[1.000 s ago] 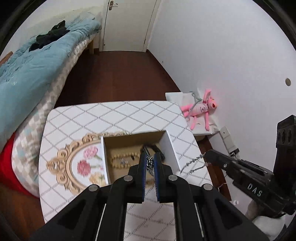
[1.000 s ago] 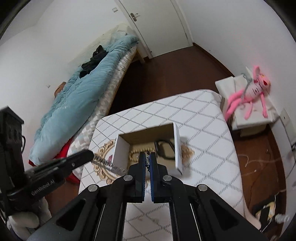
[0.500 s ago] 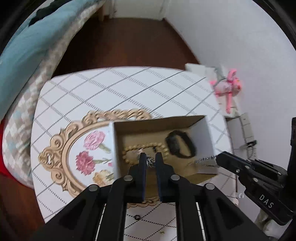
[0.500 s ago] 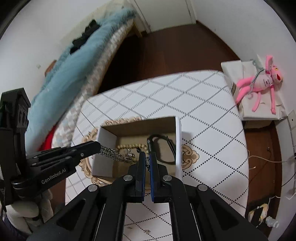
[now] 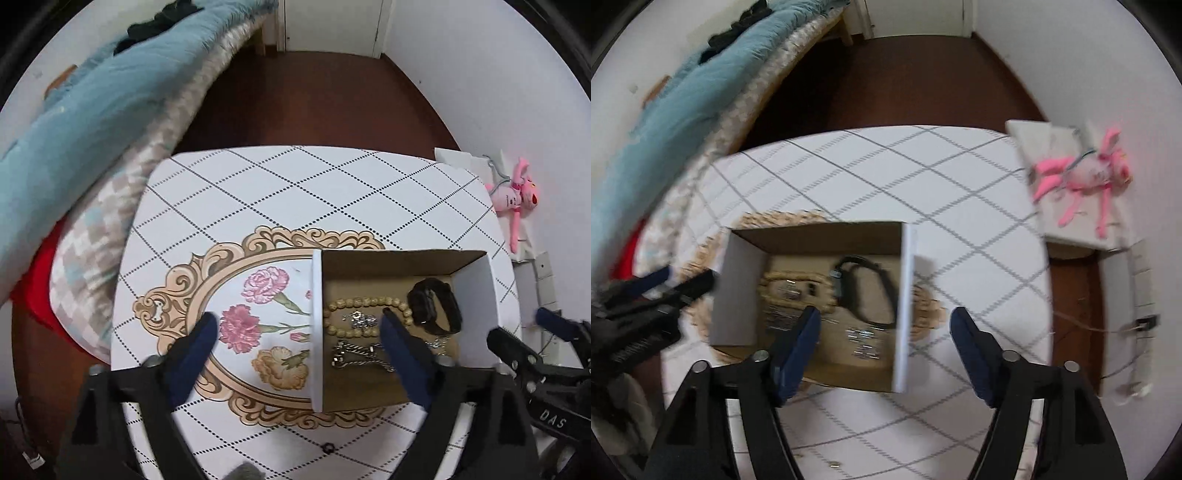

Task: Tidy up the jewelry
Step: 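Lower both chains into the cardboard box and open both grippers, then move both grippers back toward the small charms on the table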

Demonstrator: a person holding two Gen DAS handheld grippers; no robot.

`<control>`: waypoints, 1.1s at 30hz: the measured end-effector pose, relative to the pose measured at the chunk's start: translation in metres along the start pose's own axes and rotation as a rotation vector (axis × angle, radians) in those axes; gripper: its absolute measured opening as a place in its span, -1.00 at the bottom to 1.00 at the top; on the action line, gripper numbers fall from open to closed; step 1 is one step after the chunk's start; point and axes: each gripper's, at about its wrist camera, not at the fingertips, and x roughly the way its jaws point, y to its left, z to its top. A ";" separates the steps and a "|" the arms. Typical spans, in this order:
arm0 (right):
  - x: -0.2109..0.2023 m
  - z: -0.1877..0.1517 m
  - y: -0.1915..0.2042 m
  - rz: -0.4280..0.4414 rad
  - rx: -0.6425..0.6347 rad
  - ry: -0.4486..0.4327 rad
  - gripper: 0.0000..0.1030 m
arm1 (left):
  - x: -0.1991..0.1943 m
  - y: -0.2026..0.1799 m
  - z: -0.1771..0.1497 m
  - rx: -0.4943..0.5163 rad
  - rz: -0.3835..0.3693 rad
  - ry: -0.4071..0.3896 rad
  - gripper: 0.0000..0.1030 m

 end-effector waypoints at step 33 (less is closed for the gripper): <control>-0.101 -0.079 0.000 -0.173 0.031 -0.283 0.97 | -0.102 -0.013 -0.077 -0.018 0.031 -0.221 1.00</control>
